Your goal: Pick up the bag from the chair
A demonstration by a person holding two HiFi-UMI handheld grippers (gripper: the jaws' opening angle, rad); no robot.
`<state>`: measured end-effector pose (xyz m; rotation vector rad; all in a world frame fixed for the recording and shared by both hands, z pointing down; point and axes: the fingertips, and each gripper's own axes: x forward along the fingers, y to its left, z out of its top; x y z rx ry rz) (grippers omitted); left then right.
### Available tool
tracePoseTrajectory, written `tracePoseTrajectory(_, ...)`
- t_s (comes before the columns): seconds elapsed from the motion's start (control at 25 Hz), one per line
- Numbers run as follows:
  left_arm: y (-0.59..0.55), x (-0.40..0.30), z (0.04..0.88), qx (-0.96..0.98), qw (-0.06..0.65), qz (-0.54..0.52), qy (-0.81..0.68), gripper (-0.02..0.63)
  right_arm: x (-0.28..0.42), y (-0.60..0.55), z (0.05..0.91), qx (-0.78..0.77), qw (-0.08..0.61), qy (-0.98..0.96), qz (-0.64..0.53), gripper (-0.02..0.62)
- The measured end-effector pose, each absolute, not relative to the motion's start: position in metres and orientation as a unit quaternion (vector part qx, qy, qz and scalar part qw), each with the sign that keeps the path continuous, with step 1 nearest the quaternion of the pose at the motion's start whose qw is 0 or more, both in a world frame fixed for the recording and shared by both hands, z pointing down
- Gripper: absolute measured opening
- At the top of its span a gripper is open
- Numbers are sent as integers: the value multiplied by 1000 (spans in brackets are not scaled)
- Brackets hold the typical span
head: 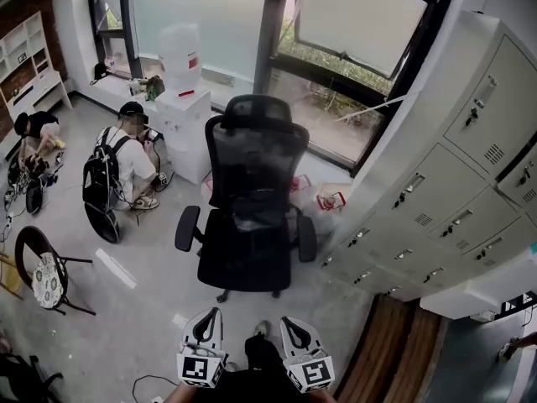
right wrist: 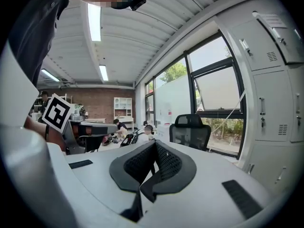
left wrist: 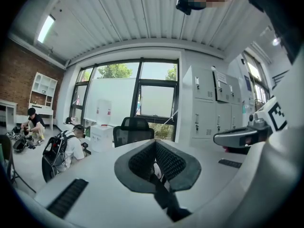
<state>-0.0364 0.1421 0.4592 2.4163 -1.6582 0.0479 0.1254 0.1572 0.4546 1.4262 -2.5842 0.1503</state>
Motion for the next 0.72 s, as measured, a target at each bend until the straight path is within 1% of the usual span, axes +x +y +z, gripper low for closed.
tracePoseTrajectory(0.16,89,-23,462,805,115,9,-581,2,136,98,452,459,97,-882,39,-3)
tracePoseTrajectory(0.36,40,-20,462,793,95,27,-601,0,146,37,456,450,94,-887,41,-3)
tracePoseTrajectory(0.72,-49,-26,500,783,118,50,-609,0,158,-64,490,450,143,-880,51,-3)
